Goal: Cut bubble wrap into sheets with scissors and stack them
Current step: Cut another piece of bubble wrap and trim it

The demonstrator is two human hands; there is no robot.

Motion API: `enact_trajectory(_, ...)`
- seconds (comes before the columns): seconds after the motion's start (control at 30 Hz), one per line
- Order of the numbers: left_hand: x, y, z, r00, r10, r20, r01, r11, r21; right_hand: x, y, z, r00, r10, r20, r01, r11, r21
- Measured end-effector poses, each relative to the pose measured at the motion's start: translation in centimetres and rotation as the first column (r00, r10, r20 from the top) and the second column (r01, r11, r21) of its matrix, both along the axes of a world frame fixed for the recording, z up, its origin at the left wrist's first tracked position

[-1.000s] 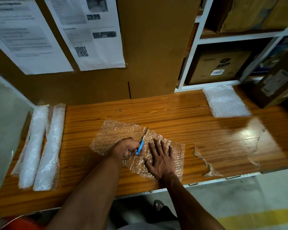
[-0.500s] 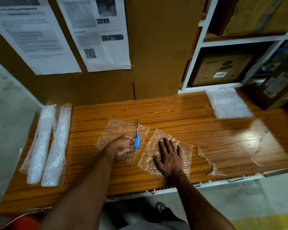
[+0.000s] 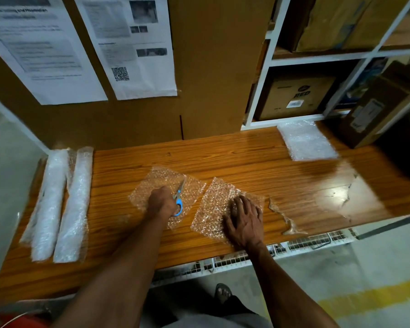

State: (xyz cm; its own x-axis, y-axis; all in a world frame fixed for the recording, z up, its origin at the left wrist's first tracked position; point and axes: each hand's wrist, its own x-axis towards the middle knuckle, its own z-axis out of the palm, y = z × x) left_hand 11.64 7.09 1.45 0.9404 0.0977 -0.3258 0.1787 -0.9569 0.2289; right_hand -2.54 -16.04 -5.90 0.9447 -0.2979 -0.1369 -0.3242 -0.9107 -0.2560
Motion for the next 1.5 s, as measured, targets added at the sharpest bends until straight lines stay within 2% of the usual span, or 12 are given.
enact_trajectory(0.17, -0.7, 0.2, -0.4, 0.992, -0.093, 0.083, 0.084, 0.991, 0.105, -1.0, -0.4, -0.1, 0.999, -0.054, 0.005, 0.054, 0.999, 0.009)
enact_trajectory(0.37, -0.9, 0.0, 0.7, 0.977, -0.208, 0.053, 0.193, 0.959, 0.205, -1.6, -0.6, 0.9, 0.996, -0.071, -0.061, 0.071, 0.997, 0.001)
enact_trajectory(0.53, -1.6, -0.1, 0.7, 0.96, -0.27, 0.079, 0.241, 0.934, 0.263, -1.8, -1.2, 1.3, 0.993, -0.105, -0.053, 0.107, 0.994, 0.03)
enact_trajectory(0.67, -2.5, -1.6, 0.4, 0.962, -0.249, 0.112, 0.234, 0.963, 0.134, -1.9, -1.8, 1.6, 0.971, -0.239, -0.015, 0.239, 0.967, 0.086)
enact_trajectory(0.83, -3.0, -4.4, -0.6, 0.957, -0.284, 0.063, 0.29, 0.95, -0.117, -1.7, -2.8, 2.5, 0.918, -0.385, -0.092, 0.391, 0.918, 0.058)
enact_trajectory(0.97, -3.8, -6.4, -1.7, 0.952, -0.307, -0.001, 0.306, 0.948, -0.085, -1.6, -3.5, 3.9, 0.897, -0.438, -0.054, 0.441, 0.884, 0.156)
enact_trajectory(1.07, -4.1, -7.8, -1.9, 0.962, -0.273, -0.01, 0.272, 0.962, -0.026, -1.0, -4.6, 4.4, 0.858, -0.514, -0.006, 0.481, 0.798, 0.363)
enact_trajectory(1.17, -3.4, -8.9, -2.6, 0.979, -0.199, -0.038, 0.197, 0.979, -0.055, -0.5, -6.1, 3.6, 0.862, -0.506, -0.004, 0.43, 0.728, 0.533)
enact_trajectory(1.23, -2.8, -9.3, -2.9, 0.987, -0.152, -0.056, 0.146, 0.985, -0.092, 0.0, -7.2, 2.6, 0.895, -0.445, 0.038, 0.337, 0.728, 0.597)
enact_trajectory(1.33, -1.8, -10.2, -3.1, 0.994, -0.079, -0.073, 0.06, 0.97, -0.234, 1.4, -9.0, 1.6, 0.9, -0.433, 0.049, 0.293, 0.685, 0.667)
enact_trajectory(1.43, -1.0, -11.3, -2.2, 0.998, -0.034, -0.055, 0.011, 0.927, -0.374, 2.6, -10.0, 1.2, 0.883, -0.47, 0.023, 0.291, 0.583, 0.758)
enact_trajectory(1.5, -0.5, -12.0, -1.8, 0.997, -0.032, -0.07, -0.004, 0.89, -0.457, 3.2, -10.5, 0.7, 0.866, -0.5, 0.005, 0.261, 0.461, 0.848)
